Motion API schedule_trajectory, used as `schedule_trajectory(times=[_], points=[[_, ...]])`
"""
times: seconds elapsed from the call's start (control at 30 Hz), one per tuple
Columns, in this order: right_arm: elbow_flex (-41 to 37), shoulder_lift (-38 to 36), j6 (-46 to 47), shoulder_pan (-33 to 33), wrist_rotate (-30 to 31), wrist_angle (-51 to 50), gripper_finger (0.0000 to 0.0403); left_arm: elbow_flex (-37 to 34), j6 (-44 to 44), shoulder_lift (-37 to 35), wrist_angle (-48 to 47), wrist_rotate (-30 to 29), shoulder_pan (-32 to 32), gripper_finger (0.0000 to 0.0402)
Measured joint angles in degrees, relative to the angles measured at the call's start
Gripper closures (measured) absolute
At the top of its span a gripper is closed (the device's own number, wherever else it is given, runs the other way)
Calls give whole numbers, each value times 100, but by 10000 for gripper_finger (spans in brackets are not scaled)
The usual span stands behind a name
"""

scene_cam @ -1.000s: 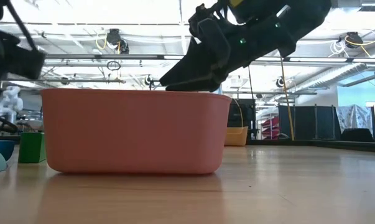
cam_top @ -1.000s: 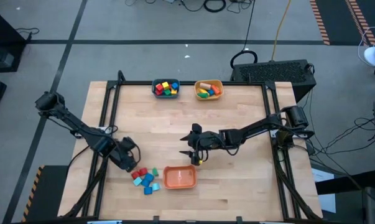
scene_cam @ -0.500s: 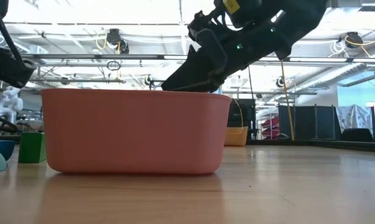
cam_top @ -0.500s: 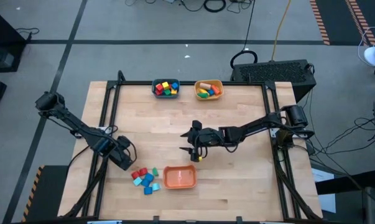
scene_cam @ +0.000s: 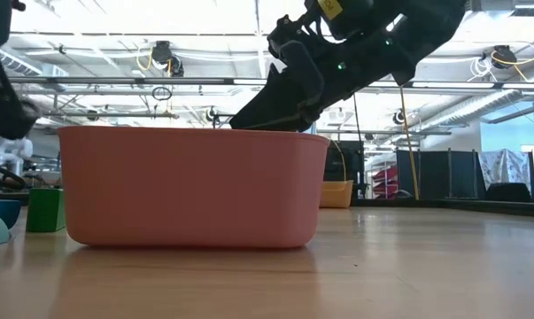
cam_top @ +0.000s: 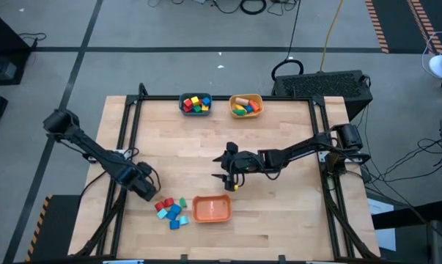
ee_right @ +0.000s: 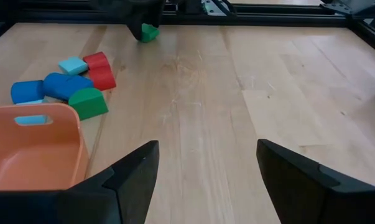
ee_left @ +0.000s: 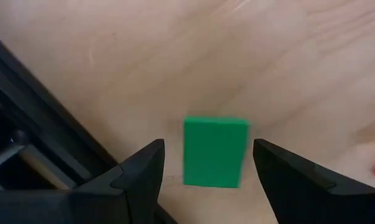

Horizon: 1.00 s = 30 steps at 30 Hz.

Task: Sort blocks by size
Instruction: Put the green half circle block into the orange bin

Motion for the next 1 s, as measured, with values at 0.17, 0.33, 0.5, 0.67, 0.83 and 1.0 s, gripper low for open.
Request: schedule_trajectory(times=[0.17, 0.33, 0.5, 0.67, 0.83, 1.0], points=[[0, 0, 1, 0, 1, -20, 147, -26, 4, 362, 38, 47, 1, 156], [0, 0, 2, 0, 0, -35, 147, -14, 6, 498, 149, 33, 1, 175], [0, 0, 4, 0, 0, -37, 147, -16, 16, 501, 308, -51, 0, 251], [0, 0, 139, 0, 0, -37, 147, -14, 102, 499, 316, -235, -10, 265], [0, -5, 203, 0, 3, -43, 147, 115, 264, 525, 361, -791, -4, 265], [1, -205, 279, 4, 124, -104, 147, 428, 728, 522, 604, -1494, 5, 265]])
